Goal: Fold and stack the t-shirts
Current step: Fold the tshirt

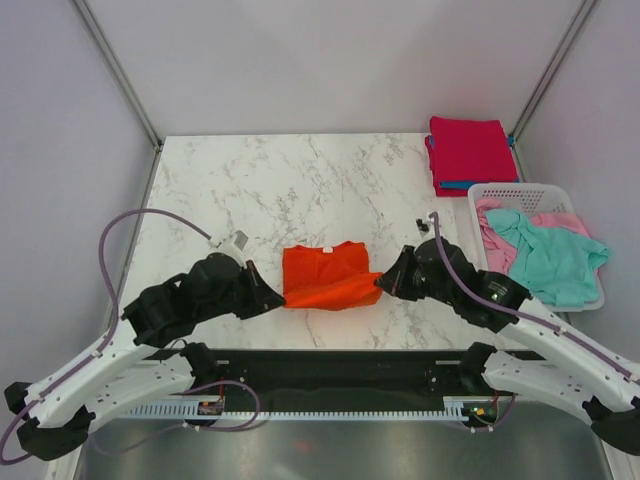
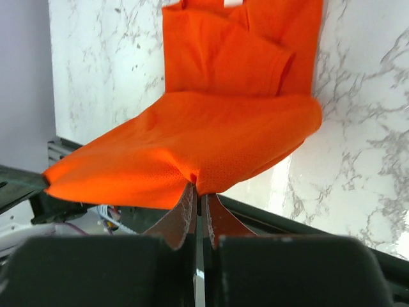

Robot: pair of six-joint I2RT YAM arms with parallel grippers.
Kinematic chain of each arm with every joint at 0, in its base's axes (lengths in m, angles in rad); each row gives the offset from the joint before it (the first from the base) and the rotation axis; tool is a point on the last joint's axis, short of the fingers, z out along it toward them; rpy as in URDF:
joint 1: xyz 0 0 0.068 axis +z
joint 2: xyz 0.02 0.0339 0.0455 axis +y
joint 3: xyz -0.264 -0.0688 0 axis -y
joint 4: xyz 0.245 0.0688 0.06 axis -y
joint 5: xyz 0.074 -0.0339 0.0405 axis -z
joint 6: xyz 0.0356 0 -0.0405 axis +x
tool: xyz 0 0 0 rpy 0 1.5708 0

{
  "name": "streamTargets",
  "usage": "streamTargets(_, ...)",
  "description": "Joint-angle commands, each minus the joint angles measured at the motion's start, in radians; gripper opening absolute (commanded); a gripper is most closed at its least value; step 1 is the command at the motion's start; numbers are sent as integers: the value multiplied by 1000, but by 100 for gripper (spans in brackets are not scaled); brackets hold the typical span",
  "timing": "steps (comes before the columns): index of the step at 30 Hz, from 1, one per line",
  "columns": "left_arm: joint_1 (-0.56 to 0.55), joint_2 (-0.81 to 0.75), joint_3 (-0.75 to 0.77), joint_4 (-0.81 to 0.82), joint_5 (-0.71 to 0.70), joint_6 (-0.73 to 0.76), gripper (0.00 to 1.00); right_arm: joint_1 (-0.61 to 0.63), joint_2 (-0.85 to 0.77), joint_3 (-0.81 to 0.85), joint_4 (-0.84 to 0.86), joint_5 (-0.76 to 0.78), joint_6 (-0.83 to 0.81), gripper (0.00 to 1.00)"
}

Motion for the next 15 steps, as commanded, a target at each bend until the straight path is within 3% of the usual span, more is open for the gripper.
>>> streamTargets(1, 5, 48, 110, -106, -127, 31, 2, 1, 95, 151, -89, 143, -81, 0)
streamTargets(6, 85, 147, 167, -105, -89, 101, 2, -51, 259, 254, -94, 156, -173, 0)
streamTargets(15, 385, 236, 184, -27, 118, 272, 2, -185, 397, 297, -15, 2, -250, 0)
